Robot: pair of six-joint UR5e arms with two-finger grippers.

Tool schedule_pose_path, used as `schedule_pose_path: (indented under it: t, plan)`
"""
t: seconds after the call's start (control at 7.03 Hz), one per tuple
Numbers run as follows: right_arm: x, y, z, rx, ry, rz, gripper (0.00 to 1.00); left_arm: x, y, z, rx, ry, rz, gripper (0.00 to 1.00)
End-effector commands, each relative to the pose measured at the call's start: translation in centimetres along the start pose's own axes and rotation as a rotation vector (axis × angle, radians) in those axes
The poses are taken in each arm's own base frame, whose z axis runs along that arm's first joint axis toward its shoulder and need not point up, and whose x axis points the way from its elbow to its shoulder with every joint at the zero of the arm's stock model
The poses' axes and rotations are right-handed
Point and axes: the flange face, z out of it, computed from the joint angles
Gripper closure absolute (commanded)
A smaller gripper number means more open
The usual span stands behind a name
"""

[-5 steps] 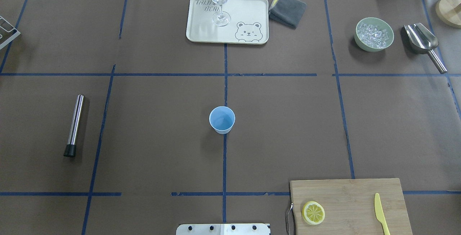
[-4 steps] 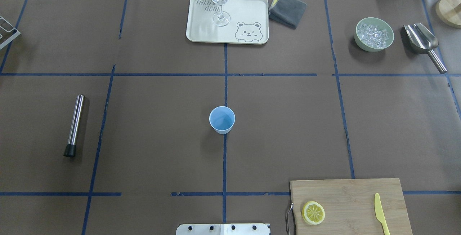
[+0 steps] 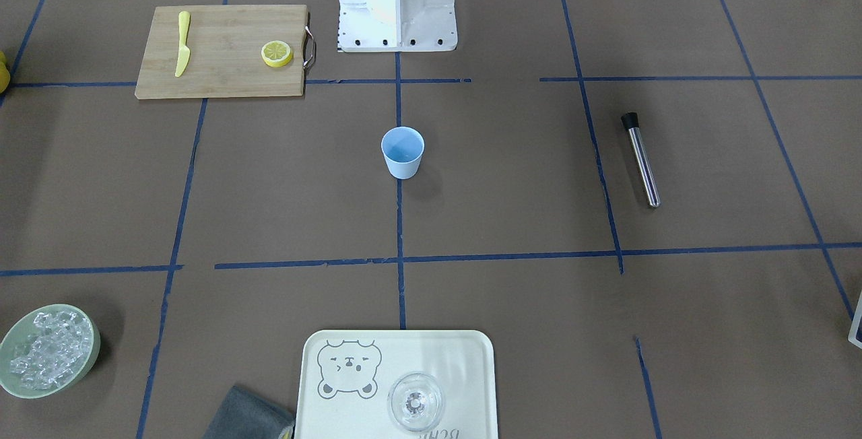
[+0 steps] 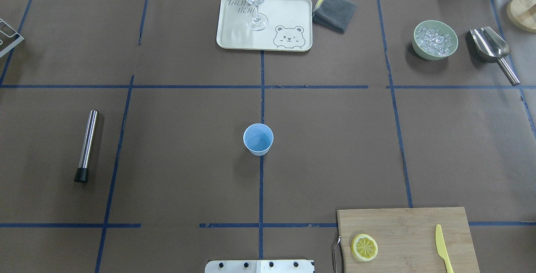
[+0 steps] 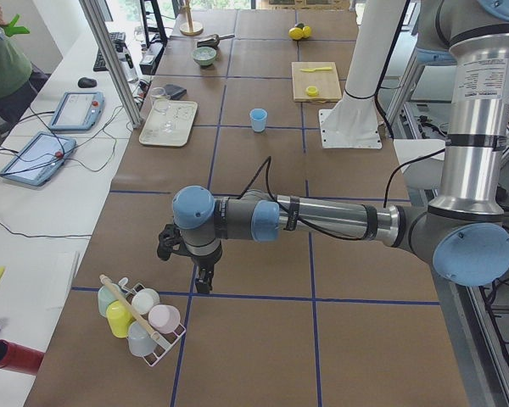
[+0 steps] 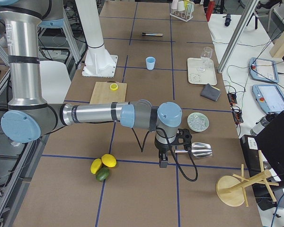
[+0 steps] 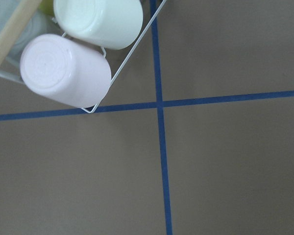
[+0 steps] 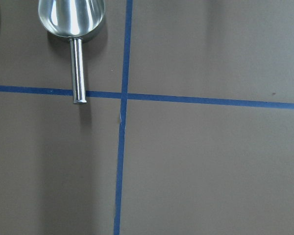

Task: Squeeze lemon into cup

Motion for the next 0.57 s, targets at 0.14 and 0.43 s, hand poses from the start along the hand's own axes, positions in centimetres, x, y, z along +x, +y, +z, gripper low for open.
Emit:
schedule_pose_path:
  t: [0.14, 0.43]
  plan:
    - [-3.1, -1.2, -0.7, 0.074, -0.017, 0.013, 0.00, 16.0, -3.5, 1.6, 0.004, 0.094, -0.047, 0.00]
    - [-8.9, -1.5, -0.9, 0.056, -0.166, 0.077, 0.00, 20.8, -4.0, 1.7, 0.019, 0.084, -0.021, 0.00]
